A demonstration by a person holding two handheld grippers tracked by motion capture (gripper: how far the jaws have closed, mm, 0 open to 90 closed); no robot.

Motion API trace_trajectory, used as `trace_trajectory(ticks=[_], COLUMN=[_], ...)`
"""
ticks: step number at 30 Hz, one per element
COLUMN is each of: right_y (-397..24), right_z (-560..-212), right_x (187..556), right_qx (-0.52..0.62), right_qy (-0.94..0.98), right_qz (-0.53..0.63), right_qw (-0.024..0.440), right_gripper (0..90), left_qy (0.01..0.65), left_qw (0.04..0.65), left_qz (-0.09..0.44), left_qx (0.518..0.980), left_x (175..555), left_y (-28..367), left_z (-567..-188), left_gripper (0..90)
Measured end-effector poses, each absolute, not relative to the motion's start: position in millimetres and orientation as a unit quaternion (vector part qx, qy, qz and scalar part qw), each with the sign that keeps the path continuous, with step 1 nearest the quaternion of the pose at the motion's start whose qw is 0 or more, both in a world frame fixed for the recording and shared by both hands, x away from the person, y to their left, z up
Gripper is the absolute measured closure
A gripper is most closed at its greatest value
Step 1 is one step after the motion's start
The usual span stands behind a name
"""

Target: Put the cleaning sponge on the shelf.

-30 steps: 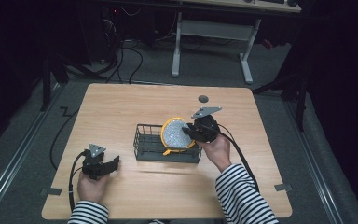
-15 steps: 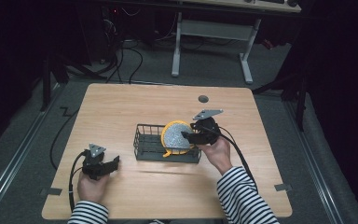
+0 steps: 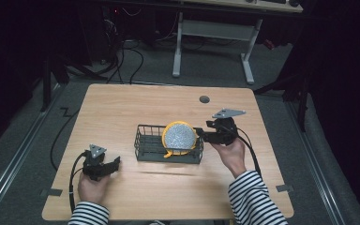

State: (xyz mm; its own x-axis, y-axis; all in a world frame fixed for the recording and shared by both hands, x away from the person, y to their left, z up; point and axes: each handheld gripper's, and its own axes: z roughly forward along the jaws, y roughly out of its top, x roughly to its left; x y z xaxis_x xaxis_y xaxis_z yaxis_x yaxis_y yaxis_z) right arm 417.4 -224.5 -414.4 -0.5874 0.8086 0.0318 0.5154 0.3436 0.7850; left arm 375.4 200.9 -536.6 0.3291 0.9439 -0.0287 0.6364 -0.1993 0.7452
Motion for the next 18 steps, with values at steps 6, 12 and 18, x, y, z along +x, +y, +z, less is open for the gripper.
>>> trace_trajectory(ticks=[6, 12, 18], right_y=[-253, -273, -288], right_z=[-420, -421, -426], right_x=[405, 395, 384], right_qx=[0.443, 0.459, 0.471], right_qy=[0.777, 0.761, 0.752], right_qz=[0.407, 0.415, 0.418], right_qw=[0.186, 0.194, 0.194], right_gripper=[42.9, 45.5, 46.5], left_qy=[0.533, 0.533, 0.533], left_qw=[0.34, 0.339, 0.339], left_qz=[0.226, 0.227, 0.228], left_qx=[0.741, 0.741, 0.741], left_x=[375, 375, 375], left_y=[201, 200, 200], left_z=[-537, -537, -537], left_gripper=[29.8, 29.8, 29.8])
